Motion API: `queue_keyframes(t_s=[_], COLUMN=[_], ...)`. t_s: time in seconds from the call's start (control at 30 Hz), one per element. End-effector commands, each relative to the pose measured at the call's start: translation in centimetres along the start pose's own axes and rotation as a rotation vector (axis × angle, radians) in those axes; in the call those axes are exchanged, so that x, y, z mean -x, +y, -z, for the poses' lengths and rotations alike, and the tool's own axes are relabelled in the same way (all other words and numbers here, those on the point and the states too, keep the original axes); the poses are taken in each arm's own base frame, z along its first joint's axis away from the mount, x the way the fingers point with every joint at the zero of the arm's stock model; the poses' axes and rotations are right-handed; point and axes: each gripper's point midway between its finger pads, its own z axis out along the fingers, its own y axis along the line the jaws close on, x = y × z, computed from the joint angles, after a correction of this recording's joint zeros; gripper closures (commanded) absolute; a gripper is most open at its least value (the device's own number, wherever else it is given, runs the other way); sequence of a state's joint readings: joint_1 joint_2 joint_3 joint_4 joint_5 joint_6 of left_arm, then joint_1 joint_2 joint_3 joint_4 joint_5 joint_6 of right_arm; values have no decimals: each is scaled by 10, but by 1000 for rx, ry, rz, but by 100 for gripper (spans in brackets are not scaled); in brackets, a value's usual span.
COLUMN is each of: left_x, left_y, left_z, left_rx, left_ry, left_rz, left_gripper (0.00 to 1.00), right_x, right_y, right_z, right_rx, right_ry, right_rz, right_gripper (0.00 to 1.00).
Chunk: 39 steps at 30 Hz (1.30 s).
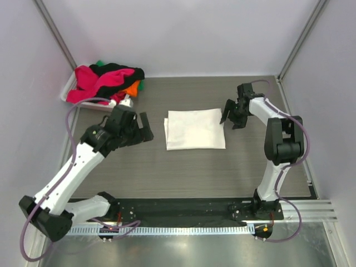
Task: Fold and stack the t-shirts
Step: Neatly place the folded tshirt to the corner
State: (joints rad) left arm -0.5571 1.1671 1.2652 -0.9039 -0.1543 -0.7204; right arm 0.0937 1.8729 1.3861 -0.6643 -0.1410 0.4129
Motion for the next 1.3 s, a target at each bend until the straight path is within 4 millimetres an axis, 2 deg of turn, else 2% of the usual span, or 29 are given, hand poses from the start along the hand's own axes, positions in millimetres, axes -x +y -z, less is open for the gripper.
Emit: queue_keyframes(t_s=[0.0, 0.07, 0.13, 0.17, 0.3, 0.33, 0.47, 0.5, 0.57, 0.6, 0.67, 0.7, 0.77, 0.8, 0.83, 0.87, 0.9, 0.93, 0.97, 1.0, 1.07, 1.1, 1.13, 1.17, 1.2, 1.23, 1.27], left_x=[-27, -34, -43, -42, -49, -50, -54, -52, -50, -48, -46, -45, -43, -43, -42, -42, -43, -44, -45, -45, -43, -43, -42, -42, -42, -42, -42], left_y=[36, 49, 57, 59, 72, 75, 89, 89, 89, 91, 95, 95, 95, 94, 95, 95, 96, 95, 95, 95, 97, 97, 97, 97, 97, 97, 97], left_z=[16, 27, 28, 36, 46, 47, 55, 58, 63, 67, 70, 71, 71, 71, 70, 69, 68, 64, 63, 63, 65, 65, 65, 66, 67, 67, 67], left_rx=[61, 54, 55, 38, 39, 38, 49, 35, 17, 22, 41, 45, 49, 50, 58, 65, 66, 66, 62, 61, 66, 64, 62, 60, 57, 59, 59], left_ry=[-5, -46, -55, -85, -121, -129, -184, -208, -234, -245, -258, -259, -262, -258, -254, -253, -251, -248, -249, -250, -263, -268, -271, -273, -277, -280, -282], left_rz=[-15, -1, 3, 12, 9, 8, 30, 44, 49, 51, 50, 48, 43, 40, 34, 34, 35, 36, 35, 34, 38, 39, 38, 40, 43, 44, 46], left_gripper=[9, 7, 6, 5, 5, 4, 4, 3, 3, 3, 2, 2, 2, 2, 2, 2, 2, 2, 2, 2, 2, 2, 2, 2, 2, 2, 2], right_x=[28, 30, 25, 25, 14, 5, -7, -9, -11, -6, -1, 15, 23, 39, 47, 55, 75, 83, 92, 115, 133, 163, 164, 176, 204, 210, 220], right_y=[16, 21, 23, 25, 28, 25, 23, 23, 18, 8, -8, -20, -38, -45, -63, -72, -86, -101, -110, -118, -134, -132, -149, -155, -153, -167, -171], right_z=[-6, -16, -29, -33, -52, -60, -74, -77, -80, -81, -81, -78, -74, -70, -66, -64, -61, -56, -55, -52, -49, -37, -48, -46, -35, -44, -45], right_rx=[93, 120, 141, 155, 208, 208, 231, 228, 206, 155, 81, 2, -84, -118, -208, -250, -292, -368, -399, -425, -484, -485, -519, -534, -521, -541, -546], right_ry=[-48, -41, -9, -10, 26, 50, 76, 80, 80, 55, 43, -8, -22, -56, -77, -93, -125, -141, -154, -193, -216, -285, -255, -276, -343, -341, -364], right_rz=[23, 24, 13, 9, -28, -42, -55, -56, -56, -60, -63, -57, -47, -48, -48, -46, -59, -67, -74, -80, -79, -86, -92, -99, -106, -110, -109], right_gripper=[28, 32, 35, 37, 47, 50, 75, 84, 95, 99, 99, 99, 99, 99, 99, 99, 99, 99, 99, 99, 99, 99, 99, 99, 99, 99, 99])
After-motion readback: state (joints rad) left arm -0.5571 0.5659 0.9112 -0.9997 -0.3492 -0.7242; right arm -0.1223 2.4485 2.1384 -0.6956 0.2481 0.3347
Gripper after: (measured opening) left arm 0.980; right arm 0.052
